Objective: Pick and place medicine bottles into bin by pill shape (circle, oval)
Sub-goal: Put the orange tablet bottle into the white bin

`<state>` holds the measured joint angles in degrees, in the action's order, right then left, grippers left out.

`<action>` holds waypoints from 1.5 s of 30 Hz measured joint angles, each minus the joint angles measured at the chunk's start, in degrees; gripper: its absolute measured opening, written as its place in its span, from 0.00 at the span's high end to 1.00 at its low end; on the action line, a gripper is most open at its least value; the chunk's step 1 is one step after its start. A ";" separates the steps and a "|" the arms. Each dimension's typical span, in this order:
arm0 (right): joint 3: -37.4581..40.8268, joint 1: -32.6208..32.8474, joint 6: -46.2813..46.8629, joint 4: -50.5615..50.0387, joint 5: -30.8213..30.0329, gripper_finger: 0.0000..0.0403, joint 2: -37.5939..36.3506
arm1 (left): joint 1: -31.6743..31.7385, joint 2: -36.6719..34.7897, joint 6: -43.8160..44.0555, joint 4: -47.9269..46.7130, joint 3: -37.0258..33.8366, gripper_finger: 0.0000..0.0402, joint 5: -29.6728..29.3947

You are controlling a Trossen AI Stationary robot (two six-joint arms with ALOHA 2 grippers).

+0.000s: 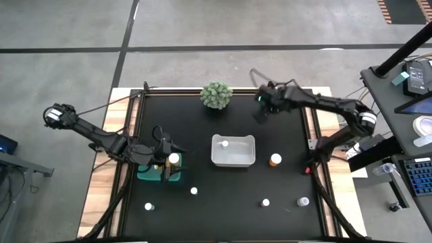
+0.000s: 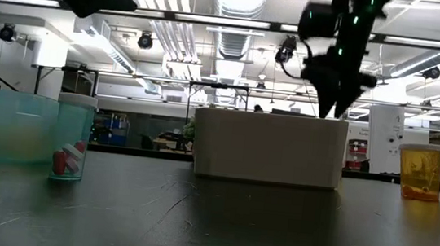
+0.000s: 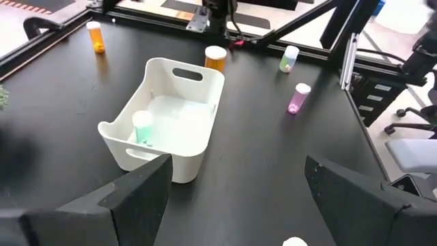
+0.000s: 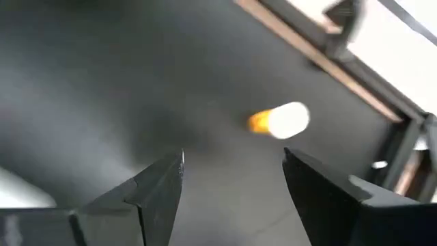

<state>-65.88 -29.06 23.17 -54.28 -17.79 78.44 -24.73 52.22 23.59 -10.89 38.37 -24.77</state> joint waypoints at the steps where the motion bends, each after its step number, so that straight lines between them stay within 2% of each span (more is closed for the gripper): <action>1: 0.63 -3.08 -1.10 1.01 0.04 0.40 0.13 | 0.00 -0.05 0.00 -0.05 -0.04 0.21 0.00; 4: 2.88 -11.50 -2.99 3.50 1.35 0.41 0.44 | 0.00 -0.14 -0.13 -0.13 -0.26 0.21 -0.04; 7: 5.84 -16.87 -4.20 8.04 10.83 0.41 0.44 | 0.00 -0.14 -1.07 -0.10 -0.26 0.21 -0.81; 9: 7.52 -18.08 -4.30 11.03 14.04 0.41 0.44 | 0.00 -0.16 -3.06 -0.05 -0.26 0.21 -1.40; 18: 13.58 -18.10 -3.23 18.69 13.21 0.42 0.44 | 3.46 -0.81 -17.84 -0.01 1.68 0.21 -2.76; 24: 16.68 -17.97 -2.33 23.27 13.23 0.42 0.41 | 9.44 -2.11 -28.95 -0.13 3.32 0.21 -2.72; 31: 17.43 -17.97 -2.29 26.31 13.22 0.50 0.41 | 17.53 -4.28 -38.90 0.00 4.04 0.21 -2.69; 37: 17.43 -17.71 -2.18 26.08 13.20 0.60 0.41 | 23.01 -6.06 -40.83 0.17 3.55 0.21 -2.66; 45: 17.43 -16.42 -2.15 26.01 13.25 0.73 0.38 | 26.85 -6.15 -40.94 0.00 3.39 0.21 -2.54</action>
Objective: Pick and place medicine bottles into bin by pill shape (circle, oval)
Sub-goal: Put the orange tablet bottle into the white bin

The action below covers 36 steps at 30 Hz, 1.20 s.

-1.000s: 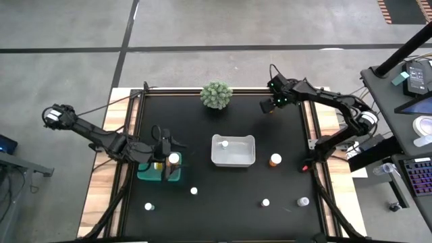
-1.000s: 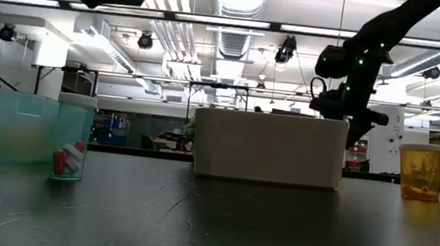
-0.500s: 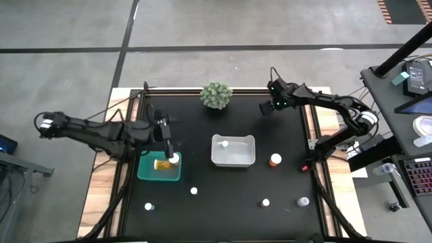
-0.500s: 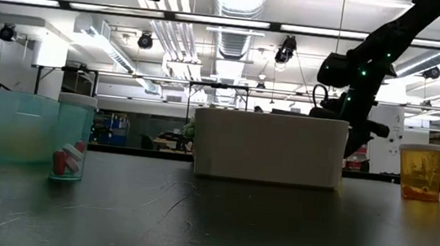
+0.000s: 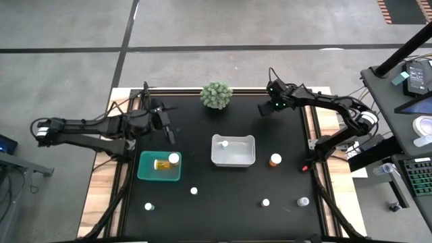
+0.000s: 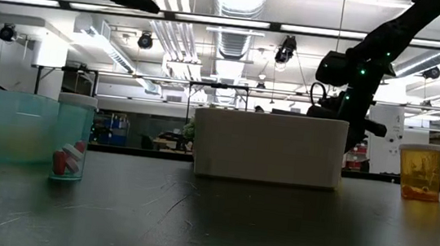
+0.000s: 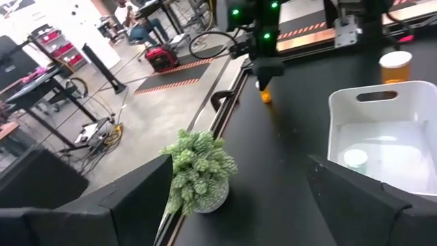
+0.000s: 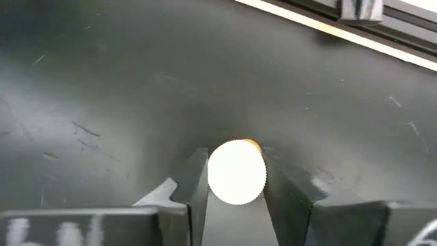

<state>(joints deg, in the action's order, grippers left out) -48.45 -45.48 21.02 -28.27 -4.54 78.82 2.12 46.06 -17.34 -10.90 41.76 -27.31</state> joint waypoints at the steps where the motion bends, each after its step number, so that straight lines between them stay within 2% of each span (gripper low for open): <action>1: 0.00 0.18 0.01 0.02 0.01 0.73 -0.01 | 0.46 0.04 0.00 0.04 0.00 0.21 -0.02; 9: -0.50 1.55 -0.61 -1.29 0.00 0.72 -2.42 | 3.03 0.41 0.22 0.15 -0.07 0.21 0.35; 14: -3.27 5.52 -2.22 -6.44 -0.17 0.72 -8.04 | 2.75 0.85 4.09 1.44 -1.08 0.21 5.68; 22: -4.07 23.69 1.30 -7.70 0.05 0.72 -17.53 | 0.67 2.30 16.59 4.25 -2.80 0.21 15.56; 25: -4.08 31.00 3.46 -5.02 0.07 0.72 -18.78 | -1.84 3.92 19.51 11.04 -4.78 0.21 17.97; 31: -5.09 41.78 4.94 0.69 0.05 0.72 -17.37 | -9.18 9.44 22.74 24.77 -8.36 0.21 19.85; 36: -8.15 46.83 3.78 0.04 0.05 0.72 -13.44 | -14.19 13.66 24.65 31.12 -8.46 0.21 19.32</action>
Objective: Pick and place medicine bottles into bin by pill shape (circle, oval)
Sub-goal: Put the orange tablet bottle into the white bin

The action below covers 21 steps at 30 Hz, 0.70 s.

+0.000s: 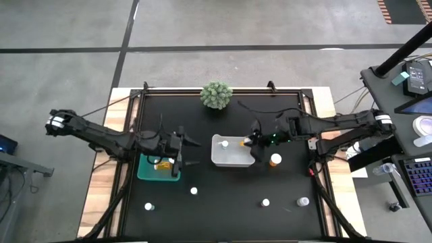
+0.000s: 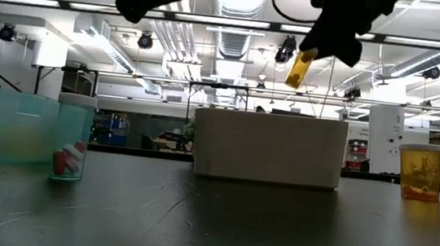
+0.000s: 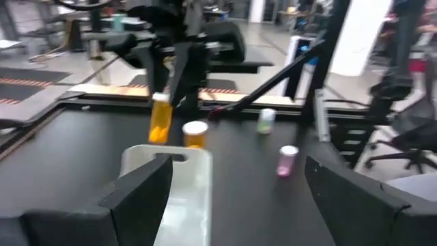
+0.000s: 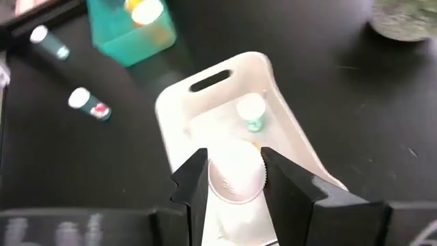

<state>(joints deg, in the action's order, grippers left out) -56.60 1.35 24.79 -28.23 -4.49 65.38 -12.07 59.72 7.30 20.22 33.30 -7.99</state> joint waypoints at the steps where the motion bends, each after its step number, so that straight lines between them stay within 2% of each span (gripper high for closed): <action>1: -0.55 0.42 -0.28 -0.21 0.01 0.72 0.71 | -0.77 0.60 0.85 0.18 0.31 0.21 -0.04; 9: -1.96 0.91 -0.70 0.21 -0.42 0.72 4.08 | -5.40 2.29 2.93 0.33 1.05 0.21 -0.26; 14: -1.56 0.91 -0.04 0.18 -4.58 0.72 6.14 | -5.58 1.76 2.64 0.21 1.05 0.21 -0.44; 21: -1.77 0.81 -0.51 1.69 -4.52 0.72 15.82 | -5.54 1.25 0.85 0.28 1.03 0.21 -2.49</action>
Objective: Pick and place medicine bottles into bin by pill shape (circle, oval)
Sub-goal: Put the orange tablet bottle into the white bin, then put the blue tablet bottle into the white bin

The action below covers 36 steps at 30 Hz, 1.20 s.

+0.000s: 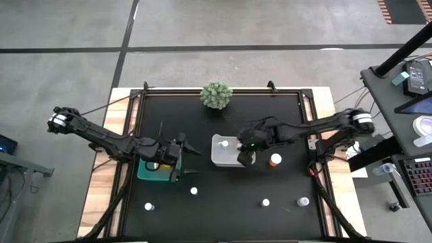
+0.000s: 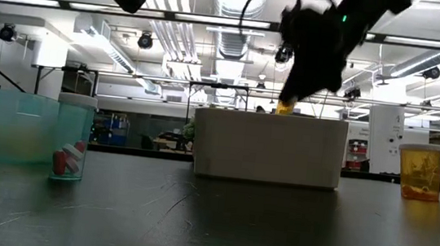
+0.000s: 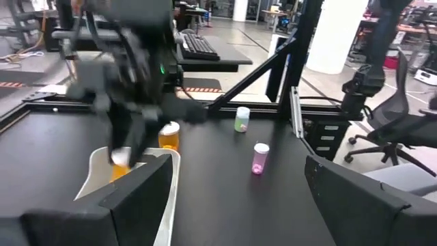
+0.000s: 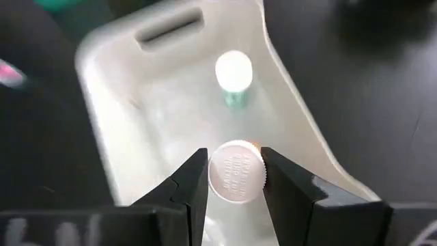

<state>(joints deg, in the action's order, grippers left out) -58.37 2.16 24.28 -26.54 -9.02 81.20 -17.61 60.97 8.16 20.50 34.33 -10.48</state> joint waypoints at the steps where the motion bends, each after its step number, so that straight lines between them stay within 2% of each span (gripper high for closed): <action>1: -0.28 -0.13 -0.28 -0.11 0.00 0.72 1.38 | 0.00 0.00 -0.04 0.01 0.00 0.21 -0.56; 7: -2.94 -2.61 -2.02 -0.22 -0.07 0.72 7.39 | 0.00 0.04 -0.08 -0.03 -0.20 0.21 -0.74; 14: -5.31 -3.88 -3.88 -1.54 0.02 0.71 9.65 | 0.00 0.00 -0.08 -0.03 -0.22 0.21 -0.74; 27: -6.16 -4.25 -2.59 -2.81 -0.03 0.51 10.02 | 0.00 -0.02 -1.35 1.12 -0.24 0.21 -2.47; 36: -8.57 -4.23 -5.93 -6.50 -0.04 0.50 7.51 | 0.00 -0.04 -1.11 1.41 -0.24 0.21 -3.07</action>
<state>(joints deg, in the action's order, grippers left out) -66.93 -2.07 18.35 -33.04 -9.06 88.71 -17.61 60.93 7.05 21.91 34.09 -13.55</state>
